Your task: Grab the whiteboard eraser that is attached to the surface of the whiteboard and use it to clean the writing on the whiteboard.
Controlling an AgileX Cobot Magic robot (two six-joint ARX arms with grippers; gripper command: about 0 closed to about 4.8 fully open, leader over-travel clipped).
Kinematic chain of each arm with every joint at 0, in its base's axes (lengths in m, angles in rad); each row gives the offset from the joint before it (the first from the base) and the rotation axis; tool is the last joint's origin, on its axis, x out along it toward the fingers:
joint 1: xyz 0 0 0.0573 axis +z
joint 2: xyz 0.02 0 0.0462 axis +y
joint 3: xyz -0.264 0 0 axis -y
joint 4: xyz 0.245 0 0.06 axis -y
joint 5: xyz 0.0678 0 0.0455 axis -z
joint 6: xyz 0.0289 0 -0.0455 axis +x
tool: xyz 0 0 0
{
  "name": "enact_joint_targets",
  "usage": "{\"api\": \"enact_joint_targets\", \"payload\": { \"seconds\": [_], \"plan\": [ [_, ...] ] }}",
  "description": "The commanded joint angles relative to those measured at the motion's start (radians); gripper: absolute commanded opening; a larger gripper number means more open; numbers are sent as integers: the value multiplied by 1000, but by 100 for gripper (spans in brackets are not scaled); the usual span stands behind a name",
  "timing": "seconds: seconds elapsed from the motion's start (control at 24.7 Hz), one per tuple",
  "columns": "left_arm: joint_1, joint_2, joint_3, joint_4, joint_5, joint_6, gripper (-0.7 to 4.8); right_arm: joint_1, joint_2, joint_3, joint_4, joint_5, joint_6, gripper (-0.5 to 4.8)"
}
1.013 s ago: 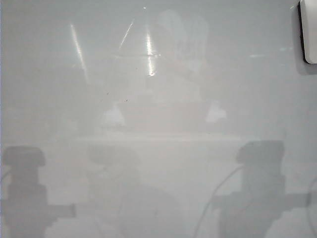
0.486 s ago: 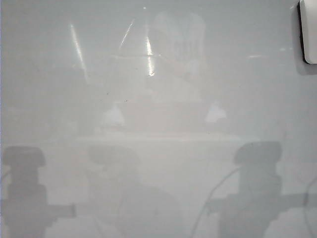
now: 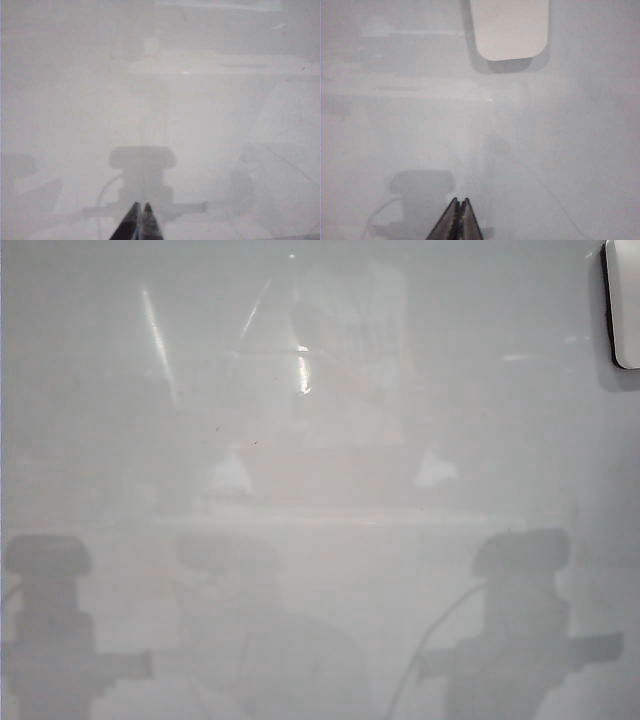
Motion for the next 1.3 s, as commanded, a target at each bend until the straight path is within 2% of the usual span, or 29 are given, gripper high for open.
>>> {"api": "enact_joint_targets", "payload": {
  "seconds": [0.04, 0.89, 0.97, 1.3],
  "plan": [
    [-2, 0, 5, 11, 4, -3, -5, 3, -2, -3, 10, 3, 3, -5],
    [0, 0, 5, 11, 4, -3, -5, 3, -2, -3, 7, 13, 3, -5],
    [19, 0, 5, 16, 0, 19, -5, 3, -2, -3, 6, 13, 4, -5],
    [42, 0, 5, 17, -11, -19, -5, 3, -2, -3, 6, 13, 4, -5]
  ]
}}
